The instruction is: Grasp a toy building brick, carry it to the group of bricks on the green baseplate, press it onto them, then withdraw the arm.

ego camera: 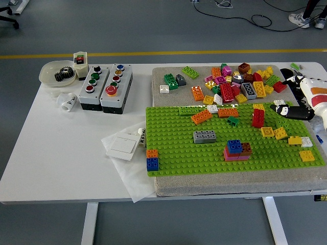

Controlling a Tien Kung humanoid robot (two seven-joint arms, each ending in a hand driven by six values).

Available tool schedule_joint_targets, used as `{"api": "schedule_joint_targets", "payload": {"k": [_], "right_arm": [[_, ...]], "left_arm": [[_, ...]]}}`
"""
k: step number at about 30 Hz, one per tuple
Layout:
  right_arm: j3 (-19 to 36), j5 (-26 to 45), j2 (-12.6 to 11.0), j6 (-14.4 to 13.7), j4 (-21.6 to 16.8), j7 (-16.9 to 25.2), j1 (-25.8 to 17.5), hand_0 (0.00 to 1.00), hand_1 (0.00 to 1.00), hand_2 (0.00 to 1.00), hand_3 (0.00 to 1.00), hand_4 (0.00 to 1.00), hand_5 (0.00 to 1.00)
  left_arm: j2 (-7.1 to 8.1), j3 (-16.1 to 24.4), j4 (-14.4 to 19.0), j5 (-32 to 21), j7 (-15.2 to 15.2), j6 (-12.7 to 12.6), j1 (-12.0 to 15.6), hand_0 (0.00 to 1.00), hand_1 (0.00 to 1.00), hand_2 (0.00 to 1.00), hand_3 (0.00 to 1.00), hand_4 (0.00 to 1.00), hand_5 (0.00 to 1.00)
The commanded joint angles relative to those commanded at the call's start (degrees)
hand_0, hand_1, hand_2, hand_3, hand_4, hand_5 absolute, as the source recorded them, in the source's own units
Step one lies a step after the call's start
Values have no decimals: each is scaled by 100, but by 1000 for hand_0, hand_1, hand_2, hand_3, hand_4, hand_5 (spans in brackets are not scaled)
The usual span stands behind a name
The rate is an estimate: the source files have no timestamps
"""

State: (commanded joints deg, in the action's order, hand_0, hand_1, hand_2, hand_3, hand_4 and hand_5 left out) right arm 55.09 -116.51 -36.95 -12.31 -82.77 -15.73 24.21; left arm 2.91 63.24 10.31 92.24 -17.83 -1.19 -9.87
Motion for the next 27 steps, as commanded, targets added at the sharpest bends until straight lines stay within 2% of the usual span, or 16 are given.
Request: {"api": "schedule_joint_targets", "payload": {"k": [2,3,4,7,10,12,14,15,18,20,21,24,27], "right_arm": [[-4,-406,-42,270,103,131,27,723,643,714,647,871,322],[-3,-542,-62,356,142,170,23,714,632,678,650,838,257],[-5,-597,-80,417,174,198,17,714,632,678,650,838,257],[-13,-600,-105,497,218,236,-5,714,632,678,650,838,257],[2,-497,-89,446,254,245,-42,720,653,712,673,854,262],[12,-239,-45,231,319,260,-92,720,653,712,673,854,262],[-1,182,-3,-139,396,289,-140,720,653,712,673,854,262],[-18,344,11,-259,425,317,-156,740,699,741,674,870,373],[-107,1051,58,-897,514,507,-229,740,699,741,674,870,373],[-201,1527,76,-1292,556,796,-264,740,699,741,674,870,373],[-227,1788,84,-1443,568,919,-279,765,735,770,681,928,588],[-271,2495,101,-1707,579,1437,-319,765,735,770,681,928,588],[-262,3240,102,-1684,564,1821,-348,765,735,770,681,928,588]], "left_arm": [[-5,15,0,18,-6,3,7,770,753,792,592,623,615],[-5,13,0,16,-6,2,13,770,753,791,592,623,615],[-5,18,0,25,-8,4,17,770,753,791,592,623,615],[-1,15,0,38,-7,10,23,770,753,791,592,623,615],[0,38,0,74,-8,13,31,770,753,791,593,622,615],[1,46,0,97,-9,19,33,770,753,791,593,622,615],[3,48,0,108,-9,23,37,770,753,791,593,622,615],[2,48,0,110,-9,23,39,770,755,791,593,622,615],[2,44,0,124,-9,29,46,770,755,791,593,622,615],[2,52,0,146,-10,36,56,770,755,791,593,622,615],[1,58,0,160,-11,41,59,768,754,793,593,622,615],[-3,87,3,214,-17,54,70,768,754,793,593,622,615],[0,99,4,246,-20,62,78,768,754,793,593,622,615]]}}
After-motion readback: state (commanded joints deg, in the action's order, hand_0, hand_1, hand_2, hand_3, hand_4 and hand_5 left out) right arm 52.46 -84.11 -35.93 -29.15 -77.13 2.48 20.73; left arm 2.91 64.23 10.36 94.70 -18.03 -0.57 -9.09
